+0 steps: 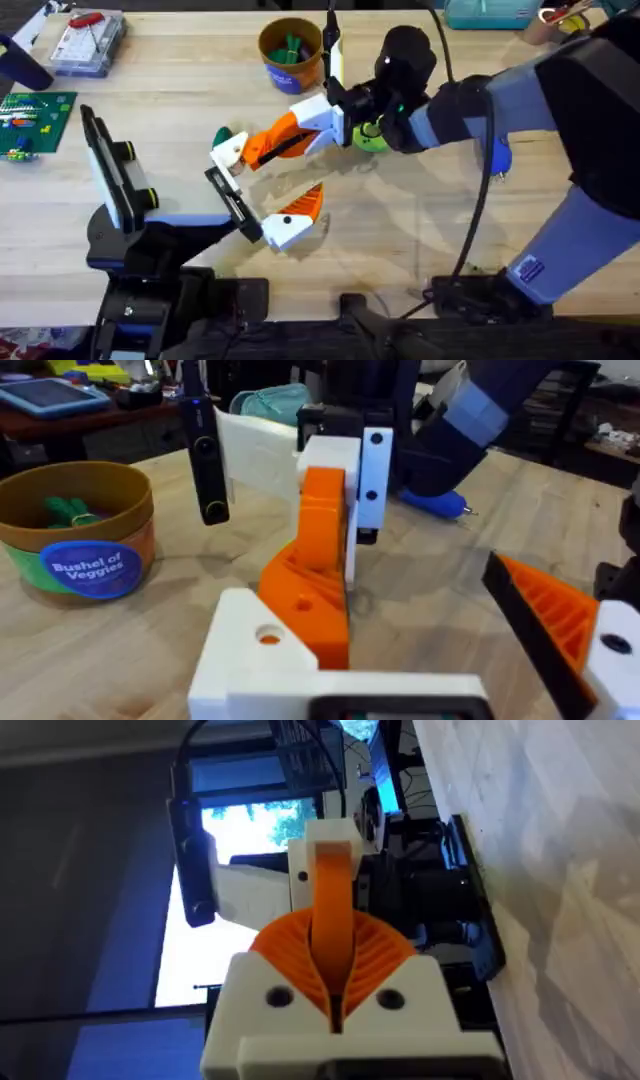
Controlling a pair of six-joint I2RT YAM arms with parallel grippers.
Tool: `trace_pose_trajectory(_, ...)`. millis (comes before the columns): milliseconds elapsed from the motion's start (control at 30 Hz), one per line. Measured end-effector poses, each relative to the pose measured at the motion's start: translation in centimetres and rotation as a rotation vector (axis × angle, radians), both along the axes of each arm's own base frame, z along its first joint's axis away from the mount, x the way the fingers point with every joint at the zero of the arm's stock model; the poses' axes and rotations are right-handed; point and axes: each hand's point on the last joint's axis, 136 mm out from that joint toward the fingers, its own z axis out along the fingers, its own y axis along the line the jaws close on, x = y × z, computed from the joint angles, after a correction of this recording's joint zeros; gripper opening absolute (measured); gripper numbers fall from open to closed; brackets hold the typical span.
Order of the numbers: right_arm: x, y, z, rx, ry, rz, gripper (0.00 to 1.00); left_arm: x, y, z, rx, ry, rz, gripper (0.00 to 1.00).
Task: Pick up the gripper from the table and insert it into the empty holder that is missing its gripper. Then pick up a screw, insert it into the mounting hole, and use the screwdriver to tighten it. Finally, clean up the table by picking up the vegetable and placing it into the bucket.
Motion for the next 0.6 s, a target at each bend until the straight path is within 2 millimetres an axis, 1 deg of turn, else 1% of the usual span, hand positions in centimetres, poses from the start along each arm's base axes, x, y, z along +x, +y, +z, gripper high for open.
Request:
trace_pose_trajectory(333, 0.1, 0.2, -0.1, 0.029, -0.066, -0.008, 0.022, 0.0, 0.0, 0.0, 0.002, -0.002, -0.004, 0.988)
trace_pose_trajectory(600, 0.6, 0.7, -1.2, 0.01, -0.075, -0.035, 0.022, -0.2, -0.1, -0.1, -0.013, 0.022, -0.014, 0.988)
